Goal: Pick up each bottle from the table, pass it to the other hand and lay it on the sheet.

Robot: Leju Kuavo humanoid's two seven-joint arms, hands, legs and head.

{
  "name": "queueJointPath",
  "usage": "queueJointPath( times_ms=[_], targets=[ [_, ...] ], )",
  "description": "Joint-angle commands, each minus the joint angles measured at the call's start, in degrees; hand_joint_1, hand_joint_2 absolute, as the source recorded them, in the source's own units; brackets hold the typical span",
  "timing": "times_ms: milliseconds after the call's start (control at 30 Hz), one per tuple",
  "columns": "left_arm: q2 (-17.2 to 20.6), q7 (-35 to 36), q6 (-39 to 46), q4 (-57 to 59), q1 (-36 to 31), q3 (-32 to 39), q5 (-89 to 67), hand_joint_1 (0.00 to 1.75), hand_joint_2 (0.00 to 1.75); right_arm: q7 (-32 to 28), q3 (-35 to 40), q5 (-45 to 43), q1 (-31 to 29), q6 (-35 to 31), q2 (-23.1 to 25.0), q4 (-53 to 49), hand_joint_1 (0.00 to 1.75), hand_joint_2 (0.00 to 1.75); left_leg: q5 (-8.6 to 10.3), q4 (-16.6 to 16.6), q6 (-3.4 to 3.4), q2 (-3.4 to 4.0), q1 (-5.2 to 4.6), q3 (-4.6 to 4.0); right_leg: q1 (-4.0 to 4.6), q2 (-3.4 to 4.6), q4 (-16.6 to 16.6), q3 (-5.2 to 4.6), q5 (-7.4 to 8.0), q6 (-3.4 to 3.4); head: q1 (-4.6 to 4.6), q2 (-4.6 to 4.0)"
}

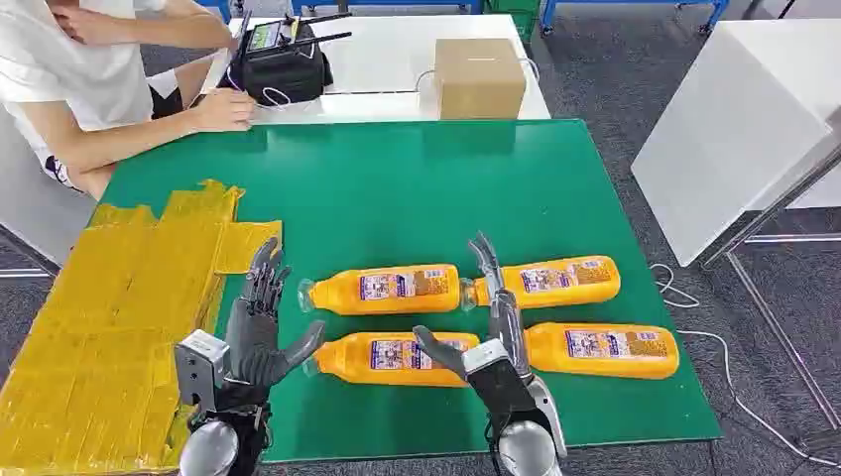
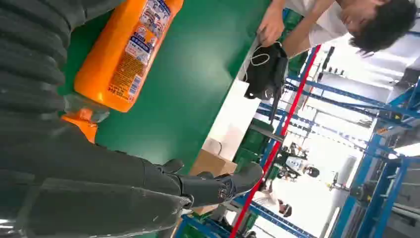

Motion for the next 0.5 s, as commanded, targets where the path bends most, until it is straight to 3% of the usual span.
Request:
queueJointPath(
  times_ms=[33, 167, 200, 233, 367, 400, 500],
  targets=[
    [1.24, -6.68, 7.12, 2.31, -1.20, -1.18, -7.26, 0.00, 1.75, -7.25, -3.33, -5.49, 1.57, -5.39, 1.43, -1.49, 0.00, 1.75, -0.02, -0.06, -0.01, -0.02, -0.01, 0.14, 0.00, -0.07, -0.05, 0.14, -0.03, -0.03, 0.00, 0.00],
    [1.24, -6.68, 7.12, 2.31, -1.20, -1.18, -7.26, 0.00, 1.75, -7.25, -3.33, -5.49, 1.57, -5.39, 1.43, -1.49, 0.00, 1.75, -0.04, -0.08, -0.02, -0.02, -0.02, 0.19, -0.01, -0.09, -0.05, 0.18, -0.05, -0.04, 0.00, 0.00],
    [1.24, -6.68, 7.12, 2.31, -1.20, -1.18, -7.26, 0.00, 1.75, -7.25, -3.33, -5.49, 1.57, -5.39, 1.43, -1.49, 0.00, 0.00, -0.03, -0.07, -0.01, -0.01, -0.01, 0.15, 0.00, -0.07, -0.05, 0.15, -0.04, -0.03, 0.00, 0.00],
    [0.16, -7.94, 9.01, 4.41, -1.16, -2.06, -12.06, 0.00, 1.75, -10.42, -3.02, -5.99, 3.04, -5.99, 1.03, -1.33, 0.00, 0.00, -0.06, -0.07, -0.02, -0.02, -0.01, 0.22, 0.01, -0.09, -0.06, 0.22, -0.07, -0.04, 0.00, 0.00],
    [0.16, -7.94, 9.01, 4.41, -1.16, -2.06, -12.06, 0.00, 1.75, -10.42, -3.02, -5.99, 3.04, -5.99, 1.03, -1.33, 0.00, 0.00, -0.05, -0.07, -0.02, -0.02, -0.02, 0.19, 0.00, -0.09, -0.05, 0.19, -0.06, -0.04, 0.00, 0.00],
    [-0.51, -8.98, 9.76, 5.73, -1.38, -2.35, -12.68, 0.00, 1.75, -11.22, -2.64, -6.09, 4.29, -6.25, 0.67, -1.91, 0.00, 1.75, -0.04, -0.06, -0.02, -0.02, 0.00, 0.17, 0.01, -0.08, -0.05, 0.17, -0.05, -0.04, 0.00, 0.00],
    [-0.51, -8.98, 9.76, 5.73, -1.38, -2.35, -12.68, 0.00, 1.75, -11.22, -2.64, -6.09, 4.29, -6.25, 0.67, -1.91, 0.00, 1.75, -0.02, -0.06, -0.01, -0.01, -0.01, 0.12, 0.00, -0.06, -0.05, 0.12, -0.02, -0.03, 0.00, 0.00]
  ],
)
